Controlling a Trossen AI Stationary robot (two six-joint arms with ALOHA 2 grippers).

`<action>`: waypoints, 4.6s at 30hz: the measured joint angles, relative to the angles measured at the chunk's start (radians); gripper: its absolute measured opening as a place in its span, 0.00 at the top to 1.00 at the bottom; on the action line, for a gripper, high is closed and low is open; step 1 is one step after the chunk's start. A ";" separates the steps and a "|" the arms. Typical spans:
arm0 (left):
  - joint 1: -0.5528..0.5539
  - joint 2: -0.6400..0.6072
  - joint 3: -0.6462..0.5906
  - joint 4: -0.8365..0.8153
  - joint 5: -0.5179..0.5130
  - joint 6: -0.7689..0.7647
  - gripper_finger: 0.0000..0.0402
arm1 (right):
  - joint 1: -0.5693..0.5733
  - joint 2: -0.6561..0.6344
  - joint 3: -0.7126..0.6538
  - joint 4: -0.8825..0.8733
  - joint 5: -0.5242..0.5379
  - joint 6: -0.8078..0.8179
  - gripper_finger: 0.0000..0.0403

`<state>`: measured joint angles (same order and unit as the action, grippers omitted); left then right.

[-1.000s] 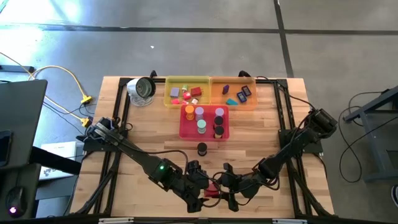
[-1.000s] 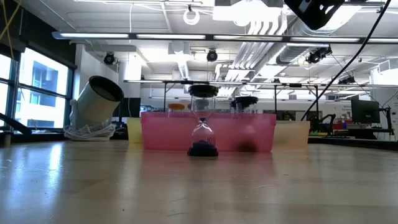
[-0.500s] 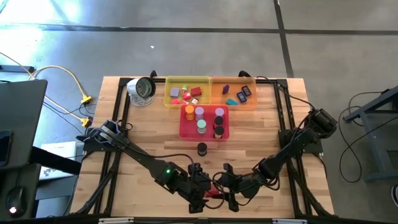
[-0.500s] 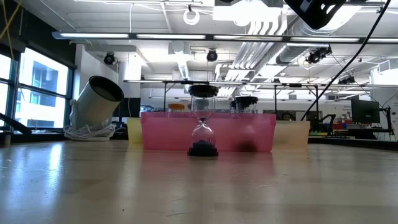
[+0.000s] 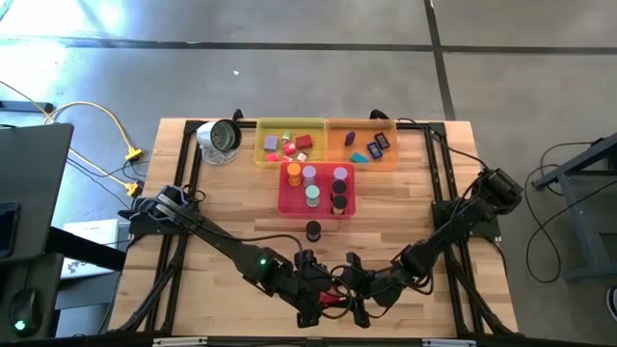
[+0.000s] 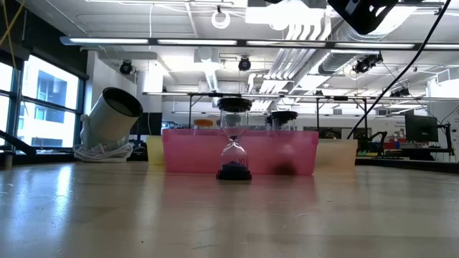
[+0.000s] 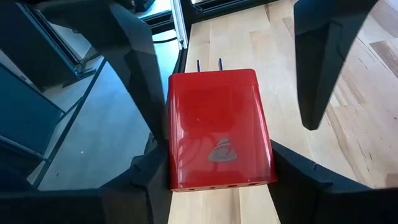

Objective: Pick & Place Office items
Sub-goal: Put the red charger adapter into the yellow bin

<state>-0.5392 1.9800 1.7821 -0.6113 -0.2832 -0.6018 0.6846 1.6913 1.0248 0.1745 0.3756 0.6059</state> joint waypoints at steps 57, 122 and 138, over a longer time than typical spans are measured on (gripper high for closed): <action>0.260 -0.400 0.001 -0.572 -0.021 -0.021 0.50 | -0.028 -0.247 0.000 -0.438 0.186 0.181 0.22; 1.201 0.121 -0.023 -0.565 0.295 0.243 0.50 | -0.645 -0.378 0.000 -0.790 -0.019 -0.419 0.22; 1.190 0.174 -0.026 -0.455 0.230 0.248 0.37 | -0.648 -0.377 0.000 -0.797 -0.039 -0.420 0.22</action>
<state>0.6505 2.1545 1.7557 -1.0659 -0.0537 -0.3534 0.0364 1.3140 1.0245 -0.6226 0.3361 0.1858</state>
